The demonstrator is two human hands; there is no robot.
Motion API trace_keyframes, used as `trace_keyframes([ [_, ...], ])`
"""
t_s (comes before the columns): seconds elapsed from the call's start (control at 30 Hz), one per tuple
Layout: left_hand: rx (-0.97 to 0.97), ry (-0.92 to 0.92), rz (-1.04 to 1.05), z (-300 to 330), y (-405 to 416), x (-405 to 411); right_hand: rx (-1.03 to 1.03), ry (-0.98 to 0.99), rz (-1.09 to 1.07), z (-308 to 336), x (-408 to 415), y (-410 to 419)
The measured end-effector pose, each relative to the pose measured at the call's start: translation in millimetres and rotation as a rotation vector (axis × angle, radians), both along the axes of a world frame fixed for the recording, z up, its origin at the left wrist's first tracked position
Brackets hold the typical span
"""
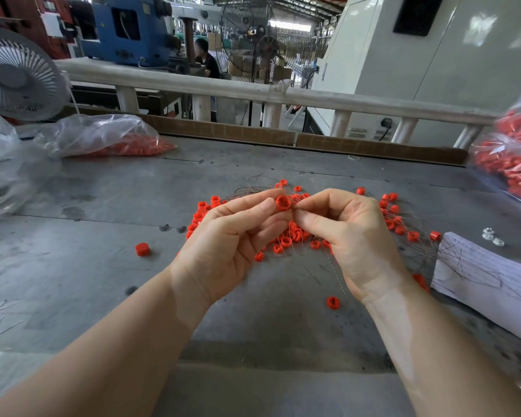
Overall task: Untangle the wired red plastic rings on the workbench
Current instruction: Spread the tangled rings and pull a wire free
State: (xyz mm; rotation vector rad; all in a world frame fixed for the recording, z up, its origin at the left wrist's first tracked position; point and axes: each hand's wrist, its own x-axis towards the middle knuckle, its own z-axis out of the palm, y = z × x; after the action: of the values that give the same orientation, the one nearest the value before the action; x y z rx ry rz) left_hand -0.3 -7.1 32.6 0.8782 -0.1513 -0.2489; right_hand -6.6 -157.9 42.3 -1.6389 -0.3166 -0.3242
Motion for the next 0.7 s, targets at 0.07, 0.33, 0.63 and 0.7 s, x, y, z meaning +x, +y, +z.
trace_keyframes([
  [0.07, -0.004, 0.001, 0.002, -0.2, 0.1, 0.1, -0.012, -0.011, -0.006, -0.1, -0.1, 0.0],
  [0.33, -0.028, 0.013, 0.008, 0.2, -0.3, 1.2, -0.051, -0.043, -0.030, -0.1, 0.5, 0.3],
  [0.63, -0.052, 0.007, -0.002, 0.6, -0.8, 0.2, -0.053, -0.047, -0.032, -0.4, 0.9, 0.4],
  [0.7, -0.057, 0.001, -0.005, 0.6, -1.5, 0.0, -0.044, -0.036, -0.025, -0.3, 0.7, 0.2],
])
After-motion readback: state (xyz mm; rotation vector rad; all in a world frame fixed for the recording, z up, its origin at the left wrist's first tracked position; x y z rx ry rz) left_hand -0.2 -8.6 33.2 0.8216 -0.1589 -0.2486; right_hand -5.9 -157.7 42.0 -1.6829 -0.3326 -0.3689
